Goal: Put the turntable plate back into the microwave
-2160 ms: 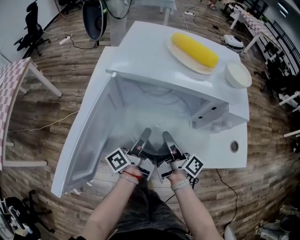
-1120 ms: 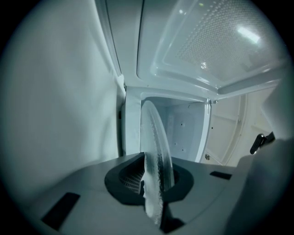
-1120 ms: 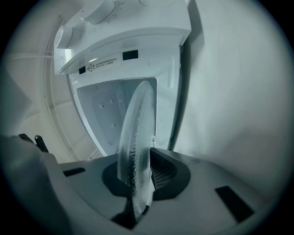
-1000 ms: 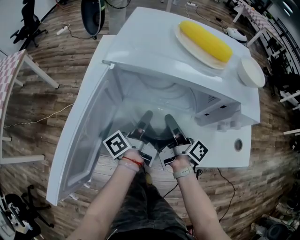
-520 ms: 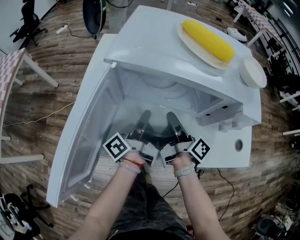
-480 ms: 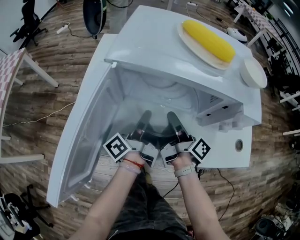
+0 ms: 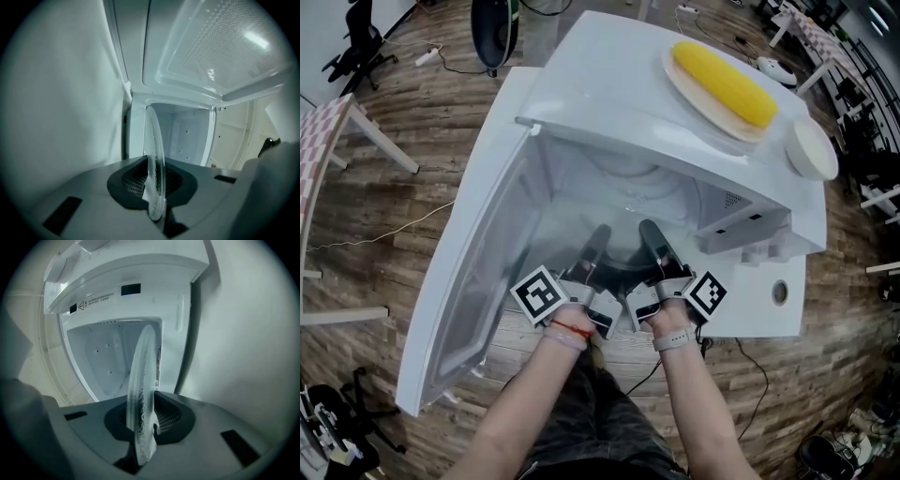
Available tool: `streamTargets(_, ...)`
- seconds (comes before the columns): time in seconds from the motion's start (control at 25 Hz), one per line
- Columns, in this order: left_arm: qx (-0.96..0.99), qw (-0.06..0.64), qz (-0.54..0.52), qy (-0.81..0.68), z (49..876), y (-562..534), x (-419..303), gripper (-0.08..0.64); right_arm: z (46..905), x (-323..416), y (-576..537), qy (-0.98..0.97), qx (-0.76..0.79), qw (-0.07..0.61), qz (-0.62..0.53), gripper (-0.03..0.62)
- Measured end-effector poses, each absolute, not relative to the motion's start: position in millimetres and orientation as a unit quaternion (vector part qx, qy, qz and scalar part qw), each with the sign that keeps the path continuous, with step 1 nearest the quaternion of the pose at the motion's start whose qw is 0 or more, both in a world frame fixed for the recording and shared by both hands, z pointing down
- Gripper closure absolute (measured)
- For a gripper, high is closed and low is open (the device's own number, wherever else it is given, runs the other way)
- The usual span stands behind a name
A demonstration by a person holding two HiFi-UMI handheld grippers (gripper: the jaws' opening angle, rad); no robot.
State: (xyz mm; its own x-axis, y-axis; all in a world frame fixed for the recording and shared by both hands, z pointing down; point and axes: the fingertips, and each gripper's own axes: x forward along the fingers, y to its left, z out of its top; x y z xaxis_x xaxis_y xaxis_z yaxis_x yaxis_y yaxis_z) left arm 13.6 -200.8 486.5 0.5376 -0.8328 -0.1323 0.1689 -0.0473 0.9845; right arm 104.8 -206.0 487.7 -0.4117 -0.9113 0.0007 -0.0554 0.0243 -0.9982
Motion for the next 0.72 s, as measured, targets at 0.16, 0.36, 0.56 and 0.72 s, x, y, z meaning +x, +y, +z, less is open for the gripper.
streamTargets(0.16, 0.598, 0.639, -0.404, -0.267, 485.7, -200.3, 17.6, 0.529, 481.5, 108.2, -205.9, 0.615, -0.388, 0.376, -0.575, 0.536)
streamTargets(0.36, 0.599, 0.638, -0.399, -0.273, 487.9, -207.2, 16.0, 0.528, 482.3, 111.7, -189.2, 0.622, -0.372, 0.373, -0.579, 0.522)
streamTargets(0.56, 0.608, 0.628, -0.402, -0.274, 487.7, -215.4, 14.6, 0.528, 493.8, 112.2, -181.8, 0.615, -0.378, 0.363, -0.589, 0.523)
streamTargets(0.72, 0.610, 0.621, -0.406, -0.279, 489.6, -218.0, 16.9, 0.528, 495.4, 101.7, -181.6, 0.610, -0.365, 0.362, -0.603, 0.535)
